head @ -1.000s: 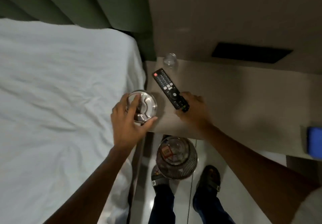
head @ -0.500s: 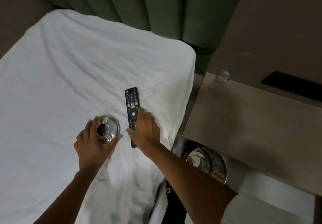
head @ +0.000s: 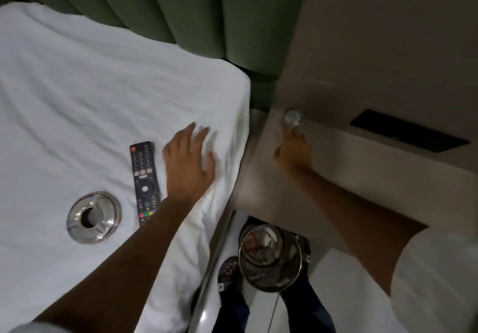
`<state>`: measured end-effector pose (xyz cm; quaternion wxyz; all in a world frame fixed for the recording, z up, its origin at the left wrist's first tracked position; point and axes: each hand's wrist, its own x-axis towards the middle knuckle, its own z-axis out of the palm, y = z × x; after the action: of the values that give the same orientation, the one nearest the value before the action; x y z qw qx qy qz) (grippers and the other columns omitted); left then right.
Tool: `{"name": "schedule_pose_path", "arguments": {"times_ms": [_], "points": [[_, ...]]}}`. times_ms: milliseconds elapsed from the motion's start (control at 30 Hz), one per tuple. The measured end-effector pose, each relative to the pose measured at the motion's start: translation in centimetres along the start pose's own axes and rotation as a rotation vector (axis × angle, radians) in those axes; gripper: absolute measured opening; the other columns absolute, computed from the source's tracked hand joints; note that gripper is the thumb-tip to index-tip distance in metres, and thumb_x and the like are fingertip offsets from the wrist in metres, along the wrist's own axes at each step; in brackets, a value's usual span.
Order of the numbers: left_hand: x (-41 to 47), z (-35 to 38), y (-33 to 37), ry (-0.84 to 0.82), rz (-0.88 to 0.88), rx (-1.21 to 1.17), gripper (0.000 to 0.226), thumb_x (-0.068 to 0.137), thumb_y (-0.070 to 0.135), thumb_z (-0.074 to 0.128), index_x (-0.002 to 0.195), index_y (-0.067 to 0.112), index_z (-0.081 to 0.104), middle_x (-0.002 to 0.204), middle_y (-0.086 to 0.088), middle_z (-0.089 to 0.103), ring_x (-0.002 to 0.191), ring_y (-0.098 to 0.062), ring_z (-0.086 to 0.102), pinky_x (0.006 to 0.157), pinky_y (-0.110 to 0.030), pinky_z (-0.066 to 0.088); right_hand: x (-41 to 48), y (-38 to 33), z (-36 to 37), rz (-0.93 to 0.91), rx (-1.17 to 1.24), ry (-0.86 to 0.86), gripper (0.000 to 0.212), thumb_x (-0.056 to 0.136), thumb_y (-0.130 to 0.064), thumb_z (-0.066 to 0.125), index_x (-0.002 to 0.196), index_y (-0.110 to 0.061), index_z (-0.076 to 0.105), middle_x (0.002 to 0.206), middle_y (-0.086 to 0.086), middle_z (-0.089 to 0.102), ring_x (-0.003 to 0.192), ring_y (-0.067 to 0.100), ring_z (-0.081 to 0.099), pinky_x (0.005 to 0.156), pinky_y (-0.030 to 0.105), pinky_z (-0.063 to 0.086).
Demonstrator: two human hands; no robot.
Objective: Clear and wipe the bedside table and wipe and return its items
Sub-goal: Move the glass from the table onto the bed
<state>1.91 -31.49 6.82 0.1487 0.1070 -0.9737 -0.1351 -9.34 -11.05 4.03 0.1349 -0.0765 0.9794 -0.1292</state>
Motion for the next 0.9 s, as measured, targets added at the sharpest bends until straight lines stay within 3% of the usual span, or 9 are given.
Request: {"name": "schedule_pose_path", "arguments": {"times_ms": [133,267,333,400,467,567,700,800,900], "points": [[4.0,4.6,6.9,-0.192,0.154,0.047,0.048,0.087,0.036,0.051,0.132,0.020,0.055,0.146,-0.013,0.048,0.131,-0.033,0.045,0.104,-0.047,0.039,4.6,4.4,-1.3,0.023,-0.008,0.003,0.069,0.081,-0.011,0.060,0.142,-0.020,0.029,0.142,0.019,0.034,0.127,0.039,0.039,0.092,0.050,0.045],[5.6,8.4,10.5,-0.542,0.219,0.160,0.060,0.087,0.037,0.053,0.144,0.025,0.039,0.156,-0.014,0.028,0.144,-0.034,0.024,0.112,-0.049,0.027,9.0,5.7,-1.4,-0.034,-0.088,-0.166,0.072,0.088,-0.026,0.061,0.147,-0.025,0.020,0.154,0.019,0.018,0.133,0.041,0.034,0.102,0.052,0.038],[5.6,9.6,11.6,-0.650,0.145,0.123,0.059,0.090,0.039,0.049,0.146,0.027,0.035,0.158,-0.012,0.023,0.146,-0.031,0.016,0.114,-0.048,0.024,10.1,5.8,-1.2,-0.091,-0.030,-0.246,0.064,0.093,-0.024,0.055,0.148,-0.027,0.022,0.153,0.017,0.027,0.133,0.038,0.036,0.106,0.047,0.034],[5.0,10.2,11.9,-0.681,0.038,0.054,0.055,0.091,0.039,0.049,0.145,0.028,0.039,0.156,-0.010,0.027,0.145,-0.029,0.018,0.113,-0.046,0.026,10.4,5.9,-0.8,-0.165,-0.058,-0.238,0.062,0.092,-0.020,0.056,0.146,-0.029,0.026,0.145,0.017,0.041,0.126,0.037,0.044,0.099,0.043,0.041],[3.9,10.4,11.7,-0.668,-0.015,-0.021,0.052,0.090,0.034,0.052,0.141,0.026,0.046,0.153,-0.009,0.035,0.141,-0.030,0.025,0.109,-0.045,0.032,10.2,6.0,-0.6,-0.180,-0.076,-0.197,0.056,0.088,-0.018,0.059,0.139,-0.026,0.037,0.136,0.017,0.049,0.117,0.038,0.052,0.089,0.040,0.046],[2.6,10.5,10.9,-0.629,-0.061,-0.161,0.042,0.086,0.028,0.051,0.127,0.022,0.061,0.139,-0.008,0.053,0.126,-0.032,0.047,0.100,-0.043,0.045,8.9,6.4,-0.1,-0.166,-0.056,-0.171,0.049,0.080,-0.033,0.063,0.123,-0.021,0.043,0.123,0.017,0.052,0.102,0.038,0.057,0.072,0.034,0.041],[2.9,9.6,10.8,-0.330,-0.260,-0.361,0.035,0.093,0.025,0.044,0.122,0.020,0.063,0.117,-0.008,0.067,0.098,-0.026,0.066,0.082,-0.038,0.056,4.7,7.6,-0.4,-0.143,0.169,-0.004,0.059,0.074,-0.044,0.065,0.123,-0.019,0.043,0.118,0.017,0.049,0.093,0.038,0.058,0.069,0.034,0.044],[4.4,8.3,11.1,-0.145,-0.393,-0.424,0.042,0.100,0.036,0.039,0.138,0.020,0.050,0.130,-0.007,0.064,0.111,-0.024,0.064,0.094,-0.040,0.053,2.0,7.0,-1.5,-0.254,0.349,0.160,0.062,0.073,-0.038,0.068,0.126,-0.016,0.043,0.118,0.018,0.050,0.091,0.032,0.057,0.065,0.031,0.048],[5.9,6.5,11.0,-0.094,-0.520,-0.613,0.053,0.100,0.047,0.033,0.147,0.023,0.034,0.143,-0.006,0.054,0.124,-0.025,0.057,0.104,-0.044,0.047,0.1,4.0,-2.6,-0.322,0.495,0.248,0.060,0.075,-0.037,0.067,0.126,-0.016,0.044,0.119,0.015,0.051,0.089,0.017,0.055,0.061,0.024,0.052]]}}
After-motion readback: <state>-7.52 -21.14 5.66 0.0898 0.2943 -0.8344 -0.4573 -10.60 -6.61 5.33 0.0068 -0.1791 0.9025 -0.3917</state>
